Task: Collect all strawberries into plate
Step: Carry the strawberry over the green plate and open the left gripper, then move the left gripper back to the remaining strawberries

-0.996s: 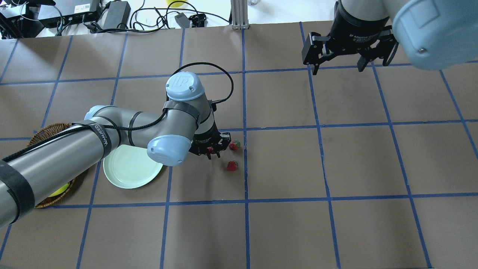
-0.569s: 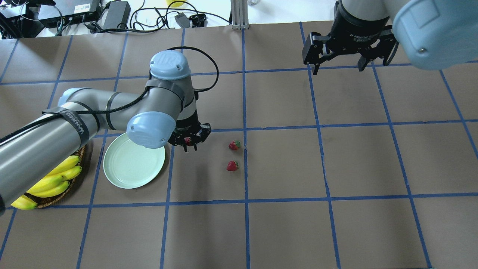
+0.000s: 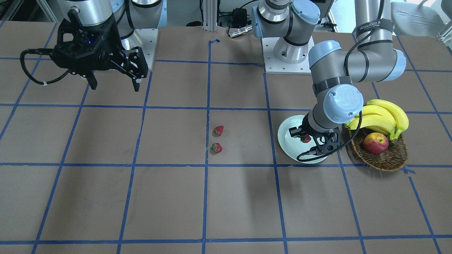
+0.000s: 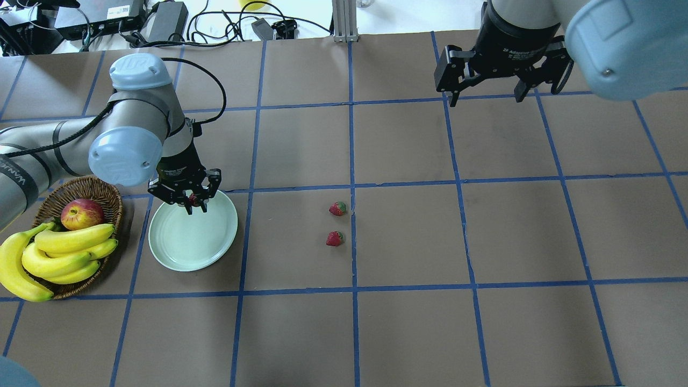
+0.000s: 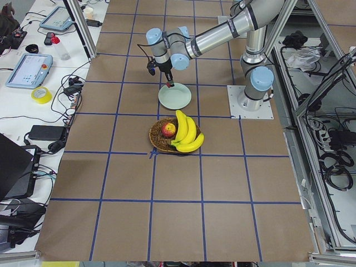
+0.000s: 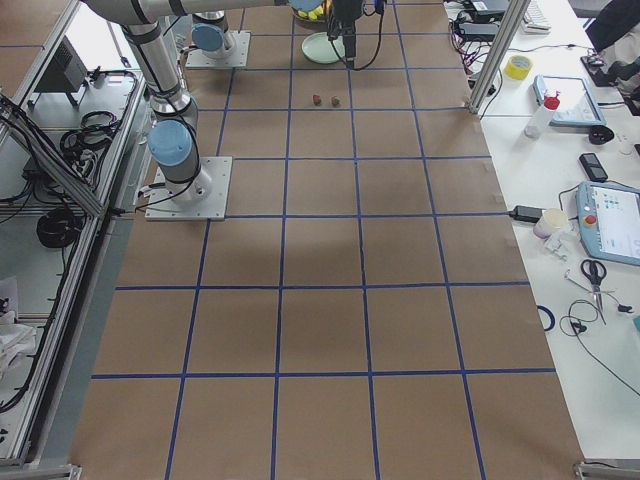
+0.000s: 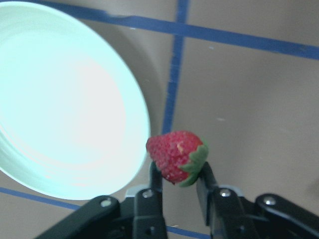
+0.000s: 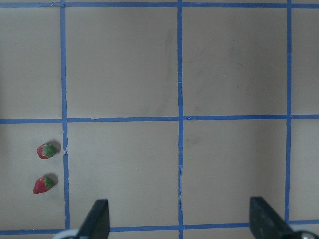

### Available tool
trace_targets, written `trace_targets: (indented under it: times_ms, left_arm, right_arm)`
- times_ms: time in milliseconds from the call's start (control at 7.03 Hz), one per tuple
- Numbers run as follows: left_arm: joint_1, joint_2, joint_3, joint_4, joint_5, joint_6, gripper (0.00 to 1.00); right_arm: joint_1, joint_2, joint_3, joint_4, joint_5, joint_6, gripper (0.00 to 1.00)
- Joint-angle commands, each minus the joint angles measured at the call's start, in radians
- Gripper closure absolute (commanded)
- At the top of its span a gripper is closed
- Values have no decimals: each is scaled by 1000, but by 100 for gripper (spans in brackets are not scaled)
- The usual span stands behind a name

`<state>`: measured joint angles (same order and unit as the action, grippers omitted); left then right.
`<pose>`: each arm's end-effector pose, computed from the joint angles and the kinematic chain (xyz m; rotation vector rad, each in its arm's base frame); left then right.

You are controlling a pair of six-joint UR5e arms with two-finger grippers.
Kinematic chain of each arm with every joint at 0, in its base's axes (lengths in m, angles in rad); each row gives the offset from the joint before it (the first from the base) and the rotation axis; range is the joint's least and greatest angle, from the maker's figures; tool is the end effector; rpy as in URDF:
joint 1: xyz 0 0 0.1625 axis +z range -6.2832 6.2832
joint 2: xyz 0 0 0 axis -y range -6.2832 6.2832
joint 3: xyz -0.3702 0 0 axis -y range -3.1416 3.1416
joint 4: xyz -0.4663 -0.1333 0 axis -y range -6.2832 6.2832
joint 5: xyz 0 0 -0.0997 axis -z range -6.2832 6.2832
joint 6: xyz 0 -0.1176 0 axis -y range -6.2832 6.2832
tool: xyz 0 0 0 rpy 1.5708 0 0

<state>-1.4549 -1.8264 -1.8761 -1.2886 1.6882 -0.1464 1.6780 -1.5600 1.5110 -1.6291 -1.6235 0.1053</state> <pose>-0.0549 -0.5623 0.1329 -0.3668 2.9696 0.4169 0.1886 -0.5645 0.4494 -0.0014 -3.0958 0.1740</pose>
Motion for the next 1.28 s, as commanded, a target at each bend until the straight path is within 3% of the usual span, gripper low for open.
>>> trace_targets:
  times_ms: [0,569,853,1138]
  left_arm:
    - [16,-4,-20,-1,-1,22,1]
    - [-28,19,32,6,-42,8,0]
    - [-105,4,83,21,-146,-4,0]
    - [-171,-49,69,200,-283,-161,0]
  right_arm:
    - [0,1,0,0,5,1,0]
    - [0,1,0,1,8,1,0]
    - [2,1,0,3,8,1,0]
    - [3,1,2,2,8,2,0]
